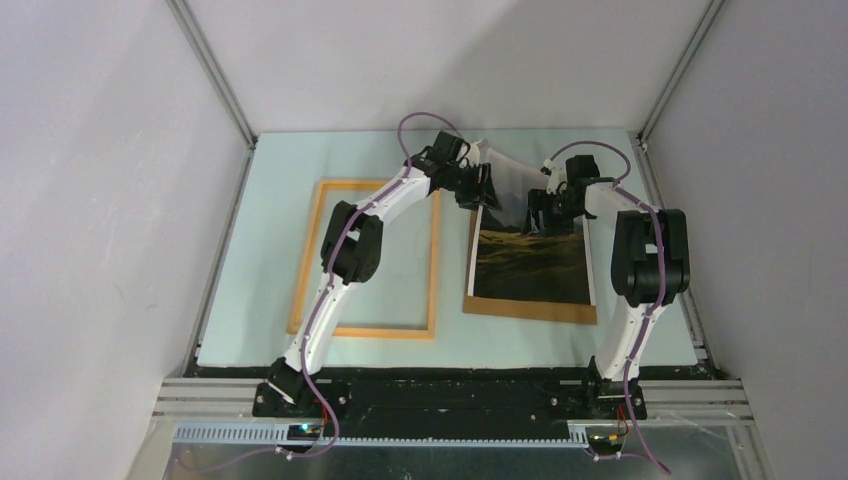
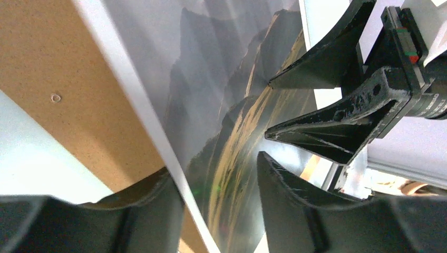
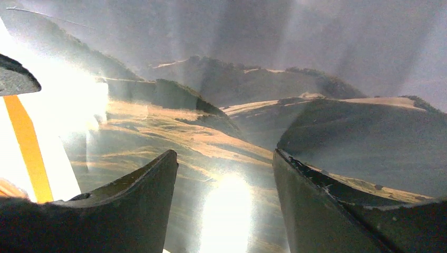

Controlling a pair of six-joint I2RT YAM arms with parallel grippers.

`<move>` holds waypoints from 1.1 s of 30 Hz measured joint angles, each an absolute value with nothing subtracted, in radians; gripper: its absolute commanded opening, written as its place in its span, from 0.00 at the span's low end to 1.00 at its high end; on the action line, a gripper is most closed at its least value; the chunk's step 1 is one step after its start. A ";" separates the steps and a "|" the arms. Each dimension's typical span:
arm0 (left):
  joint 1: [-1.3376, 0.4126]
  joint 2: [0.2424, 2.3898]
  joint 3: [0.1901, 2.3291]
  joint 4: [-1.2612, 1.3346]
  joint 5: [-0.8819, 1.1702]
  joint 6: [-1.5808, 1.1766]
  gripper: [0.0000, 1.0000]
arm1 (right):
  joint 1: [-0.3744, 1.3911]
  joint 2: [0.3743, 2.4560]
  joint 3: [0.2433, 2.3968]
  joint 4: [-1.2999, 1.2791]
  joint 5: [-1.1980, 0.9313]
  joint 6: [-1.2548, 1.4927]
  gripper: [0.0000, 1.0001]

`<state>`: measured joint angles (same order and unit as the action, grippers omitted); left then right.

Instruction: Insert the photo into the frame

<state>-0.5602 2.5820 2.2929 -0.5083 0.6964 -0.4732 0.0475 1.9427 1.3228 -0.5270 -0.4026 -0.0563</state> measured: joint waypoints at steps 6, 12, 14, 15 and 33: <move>-0.560 2.583 2.293 -0.500 0.701 -0.484 0.29 | 0.033 1.945 1.324 -0.527 -0.426 -0.052 0.73; -0.559 2.583 2.293 -0.493 0.694 -0.508 0.00 | 0.017 1.943 1.324 -0.537 -0.455 -0.047 0.77; -0.556 2.583 2.293 -0.492 0.687 -0.516 0.00 | 0.015 1.936 1.324 -0.547 -0.460 -0.044 0.79; -0.554 2.583 2.292 -0.491 0.684 -0.521 0.00 | 0.014 1.931 1.324 -0.554 -0.461 -0.044 0.80; -0.468 2.107 1.816 -0.486 0.519 -0.644 0.00 | 0.240 1.591 1.323 -0.546 -0.416 0.035 0.88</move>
<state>-0.4683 2.1071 1.8160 -0.4862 0.5194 -0.6441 0.2401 1.5913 1.3228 -0.5461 -0.4160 0.0353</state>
